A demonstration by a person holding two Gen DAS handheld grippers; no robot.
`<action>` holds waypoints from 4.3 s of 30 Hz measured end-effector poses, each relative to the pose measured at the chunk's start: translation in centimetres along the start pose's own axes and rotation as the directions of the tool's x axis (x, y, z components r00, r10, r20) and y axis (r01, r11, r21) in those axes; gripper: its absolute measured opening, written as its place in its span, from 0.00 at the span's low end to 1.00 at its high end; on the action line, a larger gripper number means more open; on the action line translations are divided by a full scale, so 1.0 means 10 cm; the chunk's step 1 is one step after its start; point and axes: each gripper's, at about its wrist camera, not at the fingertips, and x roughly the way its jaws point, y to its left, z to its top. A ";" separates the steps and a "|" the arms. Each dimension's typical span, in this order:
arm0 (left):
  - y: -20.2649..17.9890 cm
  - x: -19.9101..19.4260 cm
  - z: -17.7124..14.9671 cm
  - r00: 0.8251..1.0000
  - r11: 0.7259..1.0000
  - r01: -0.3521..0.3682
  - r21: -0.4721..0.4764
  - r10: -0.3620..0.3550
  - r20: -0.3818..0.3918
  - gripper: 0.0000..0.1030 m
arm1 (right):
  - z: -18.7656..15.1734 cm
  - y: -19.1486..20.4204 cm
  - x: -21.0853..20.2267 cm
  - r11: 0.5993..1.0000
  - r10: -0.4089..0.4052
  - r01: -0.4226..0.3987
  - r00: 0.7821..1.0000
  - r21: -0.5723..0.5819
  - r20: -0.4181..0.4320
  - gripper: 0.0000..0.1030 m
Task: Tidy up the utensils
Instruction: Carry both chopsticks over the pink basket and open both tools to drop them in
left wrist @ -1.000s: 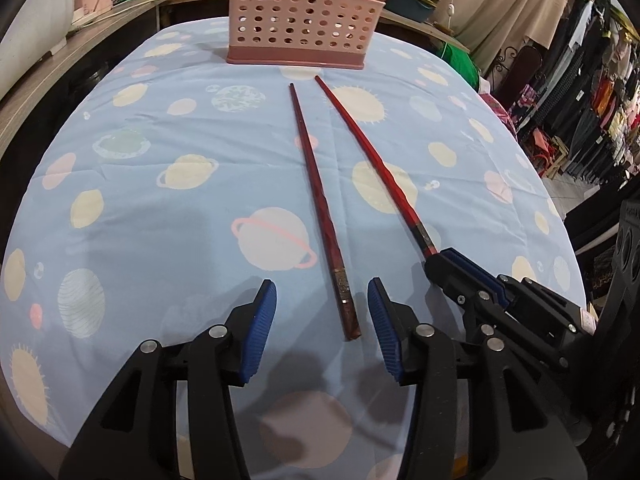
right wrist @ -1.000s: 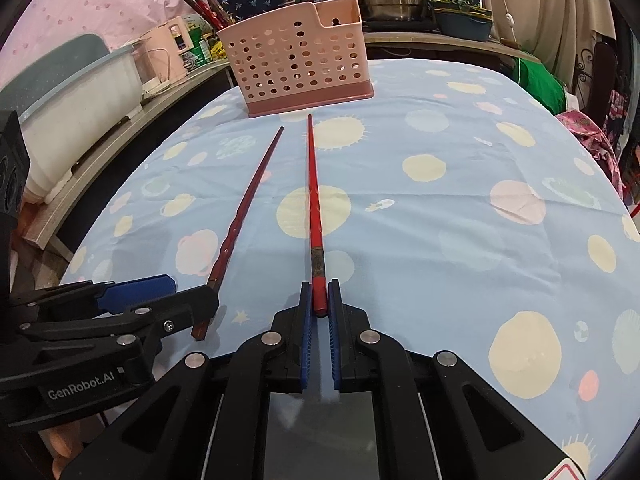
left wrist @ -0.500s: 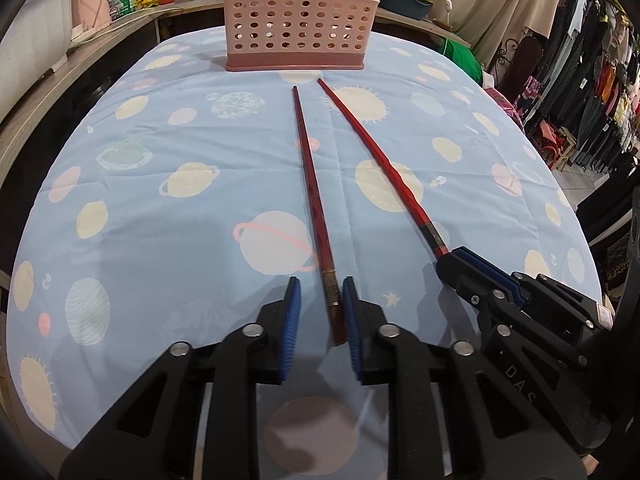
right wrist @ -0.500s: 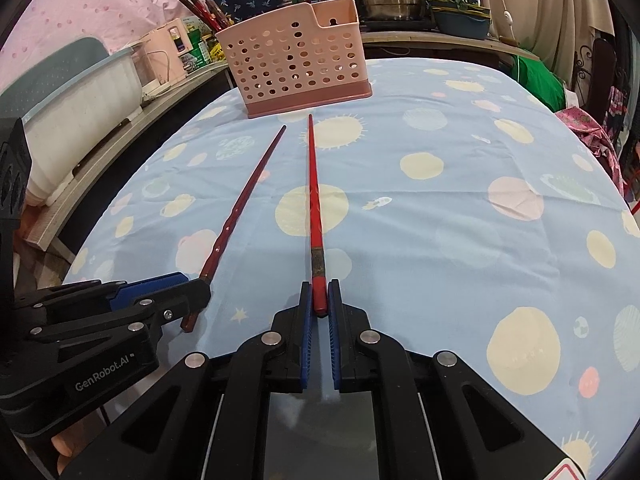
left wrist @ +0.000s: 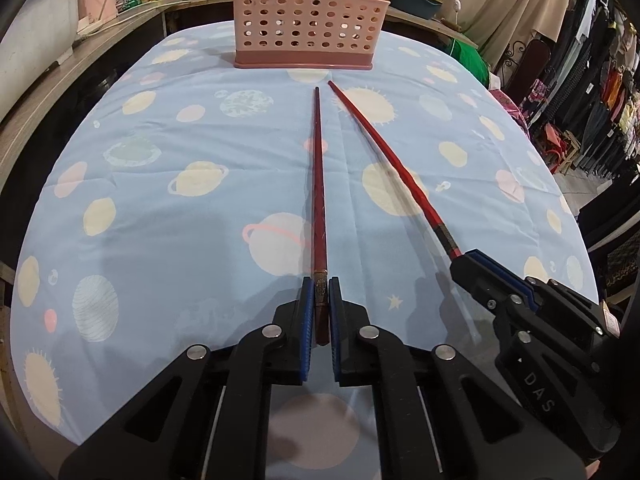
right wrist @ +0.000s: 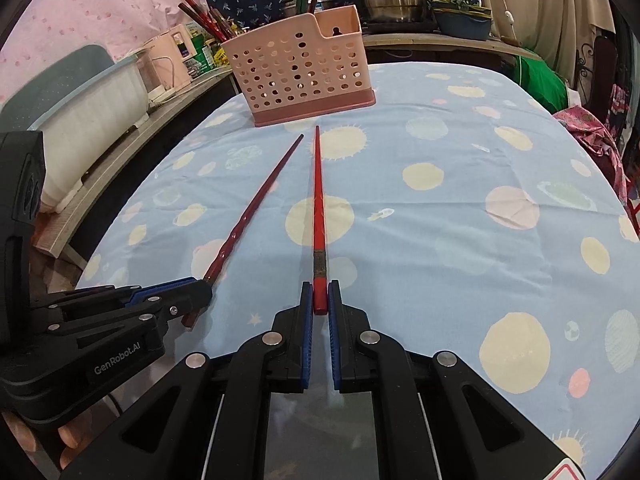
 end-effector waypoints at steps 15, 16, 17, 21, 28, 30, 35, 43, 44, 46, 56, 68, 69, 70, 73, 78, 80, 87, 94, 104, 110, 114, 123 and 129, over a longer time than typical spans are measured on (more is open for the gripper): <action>0.09 -0.52 0.34 0.995 0.997 0.024 -0.067 -0.017 0.102 0.07 | 0.45 -0.03 -0.40 0.999 0.027 -0.031 0.995 0.042 0.100 0.07; 0.10 -0.55 0.36 0.994 0.997 0.024 -0.071 -0.017 0.108 0.07 | 0.48 -0.03 -0.42 0.999 0.027 -0.031 0.994 0.044 0.107 0.07; 0.12 -0.58 0.39 0.993 0.997 0.027 -0.076 -0.018 0.116 0.07 | 0.51 -0.04 -0.45 0.999 0.025 -0.031 0.993 0.045 0.115 0.07; 0.16 -0.72 0.49 0.989 0.995 0.035 -0.088 -0.022 0.149 0.07 | 0.63 -0.08 -0.56 0.998 0.028 -0.036 0.988 0.052 0.150 0.07; 0.21 -0.87 0.71 0.980 0.994 0.040 -0.102 -0.019 0.196 0.07 | 0.90 -0.09 -0.71 0.998 0.030 -0.041 0.976 0.048 0.217 0.07; 0.22 -0.92 0.78 0.977 0.994 0.039 -0.103 -0.016 0.213 0.07 | 0.99 -0.10 -0.74 0.998 0.035 -0.048 0.972 0.050 0.234 0.07; 0.23 -1.04 0.97 0.967 0.994 0.034 -0.101 -0.007 0.256 0.07 | 1.18 -0.10 -0.79 0.998 0.034 -0.049 0.961 0.046 0.273 0.07; 0.29 -1.16 1.30 0.948 0.994 0.033 -0.105 0.003 0.318 0.07 | 1.46 -0.08 -0.83 0.998 0.035 -0.052 0.947 0.044 0.318 0.07; 0.29 -1.18 1.34 0.946 0.994 0.032 -0.106 0.004 0.323 0.07 | 1.49 -0.08 -0.84 0.998 0.036 -0.053 0.946 0.044 0.322 0.07; 0.29 -1.21 1.42 0.942 0.994 0.027 -0.102 0.009 0.335 0.07 | 1.56 -0.07 -0.85 0.998 0.039 -0.056 0.943 0.041 0.331 0.07; 0.30 -1.35 1.71 0.923 0.995 0.023 -0.092 0.014 0.383 0.07 | 1.83 0.00 -0.89 0.996 0.069 -0.083 0.926 0.021 0.372 0.07; 0.30 -1.48 1.95 0.904 0.997 0.026 -0.078 0.010 0.428 0.07 | 2.04 0.05 -0.87 0.996 0.082 -0.093 0.916 0.009 0.393 0.07; 0.29 -1.49 1.98 0.901 0.997 0.027 -0.076 0.009 0.433 0.07 | 2.06 0.05 -0.87 0.995 0.084 -0.095 0.914 0.009 0.396 0.07; 0.30 -1.50 2.00 0.899 0.997 0.028 -0.076 0.008 0.437 0.07 | 2.09 0.04 -0.88 0.995 0.085 -0.097 0.913 0.008 0.400 0.07; 0.28 -1.56 2.09 0.892 0.997 0.034 -0.073 0.003 0.451 0.07 | 2.18 0.03 -0.90 0.993 0.102 -0.117 0.905 0.010 0.414 0.07; 0.27 -1.70 2.27 0.871 0.997 0.031 -0.066 0.006 0.492 0.07 | 2.43 0.04 -0.98 0.989 0.130 -0.149 0.882 0.005 0.453 0.07; 0.27 -1.78 2.35 0.859 0.997 0.031 -0.065 0.006 0.512 0.07 | 2.53 0.06 -1.01 0.988 0.136 -0.156 0.870 0.003 0.474 0.07; 0.27 -2.06 2.66 0.806 0.998 0.012 -0.064 0.029 0.592 0.07 | 2.90 0.11 -1.13 0.985 0.146 -0.175 0.822 0.000 0.551 0.07; 0.34 -2.06 2.95 0.779 0.997 -0.007 -0.078 0.054 0.624 0.07 | 3.27 0.12 -1.04 0.984 0.137 -0.178 0.793 0.010 0.594 0.07; 0.48 -1.70 3.18 0.789 0.995 -0.017 -0.096 0.073 0.610 0.07 | 3.48 0.05 -0.58 0.990 0.092 -0.136 0.831 0.039 0.549 0.07; 0.53 -1.42 3.20 0.816 0.994 -0.016 -0.104 0.073 0.573 0.07 | 3.38 0.05 -0.21 0.991 0.088 -0.124 0.871 0.042 0.484 0.07; 0.54 -1.28 3.21 0.831 0.994 -0.016 -0.106 0.072 0.552 0.07 | 3.35 0.09 -0.04 0.992 0.089 -0.119 0.887 0.039 0.453 0.07; 0.52 -1.07 3.21 0.860 0.995 -0.009 -0.102 0.060 0.506 0.07 | 3.30 0.10 0.23 0.992 0.100 -0.123 0.918 0.037 0.383 0.08; 0.48 -0.95 3.15 0.871 0.996 -0.014 -0.089 0.056 0.487 0.11 | 3.24 0.12 0.25 0.993 0.093 -0.114 0.921 0.034 0.377 0.20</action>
